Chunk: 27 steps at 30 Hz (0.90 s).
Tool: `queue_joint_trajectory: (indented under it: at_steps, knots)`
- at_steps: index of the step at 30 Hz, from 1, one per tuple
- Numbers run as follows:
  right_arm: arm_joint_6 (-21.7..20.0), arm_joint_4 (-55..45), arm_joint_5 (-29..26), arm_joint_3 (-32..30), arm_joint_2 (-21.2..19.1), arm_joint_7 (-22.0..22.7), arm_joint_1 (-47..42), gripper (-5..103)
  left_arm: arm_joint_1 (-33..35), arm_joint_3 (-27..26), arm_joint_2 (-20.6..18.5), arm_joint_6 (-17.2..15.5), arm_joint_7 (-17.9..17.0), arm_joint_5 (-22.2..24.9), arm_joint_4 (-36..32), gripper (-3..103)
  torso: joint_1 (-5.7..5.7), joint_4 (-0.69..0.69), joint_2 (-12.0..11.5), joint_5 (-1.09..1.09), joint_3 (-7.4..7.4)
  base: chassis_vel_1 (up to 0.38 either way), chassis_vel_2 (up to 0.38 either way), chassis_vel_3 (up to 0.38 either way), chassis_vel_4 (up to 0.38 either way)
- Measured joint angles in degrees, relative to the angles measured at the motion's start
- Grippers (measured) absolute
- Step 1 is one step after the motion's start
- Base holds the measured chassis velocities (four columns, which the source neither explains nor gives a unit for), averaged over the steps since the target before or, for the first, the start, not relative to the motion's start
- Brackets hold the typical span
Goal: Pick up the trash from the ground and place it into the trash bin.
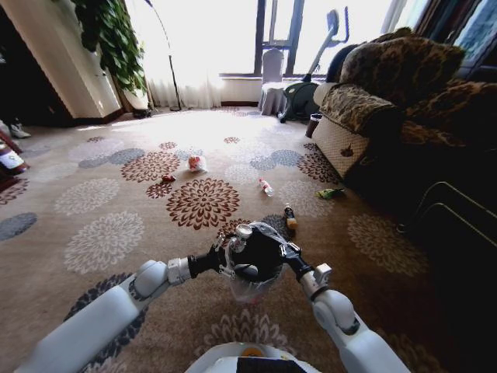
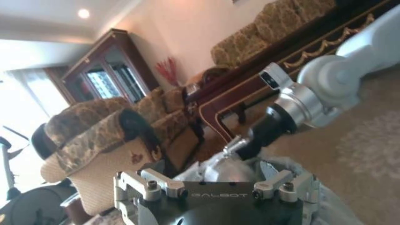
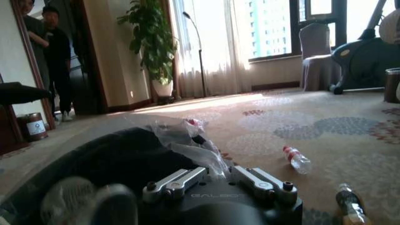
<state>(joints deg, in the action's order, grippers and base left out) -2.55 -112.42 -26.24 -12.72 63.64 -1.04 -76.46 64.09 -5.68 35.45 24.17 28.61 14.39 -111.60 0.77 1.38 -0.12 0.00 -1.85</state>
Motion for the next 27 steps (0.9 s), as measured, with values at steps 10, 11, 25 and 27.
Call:
queue_joint_trajectory:
  at_steps: [10,11,25,27]
  knots:
    - [0.4,-0.5,0.3,-1.3,0.5,0.0,-1.2,0,2.8,-1.6,3.4,-2.0,-4.6,7.3,-1.7,100,0.00,0.00,0.0,0.01,0.00,0.000,0.000,0.000,0.000]
    - [0.4,-0.5,0.3,-1.3,0.5,0.0,-1.2,0,2.8,-1.6,3.4,-2.0,-4.6,7.3,-1.7,100,0.00,0.00,0.0,0.01,0.00,0.000,0.000,0.000,0.000]
    - [1.3,-3.7,-2.6,-10.8,-0.3,0.0,-7.6,0,11.7,-10.1,24.2,-6.6,-33.2,16.7,0.6,100,0.00,0.00,0.0,0.02,0.00,0.000,0.000,0.000,0.000]
    - [1.4,-4.1,-2.5,-10.9,-0.1,0.0,-7.9,0,11.7,-10.2,24.8,-7.0,-33.8,16.6,1.0,100,0.00,0.00,0.0,0.01,0.00,-0.035,-0.056,0.053,0.041]
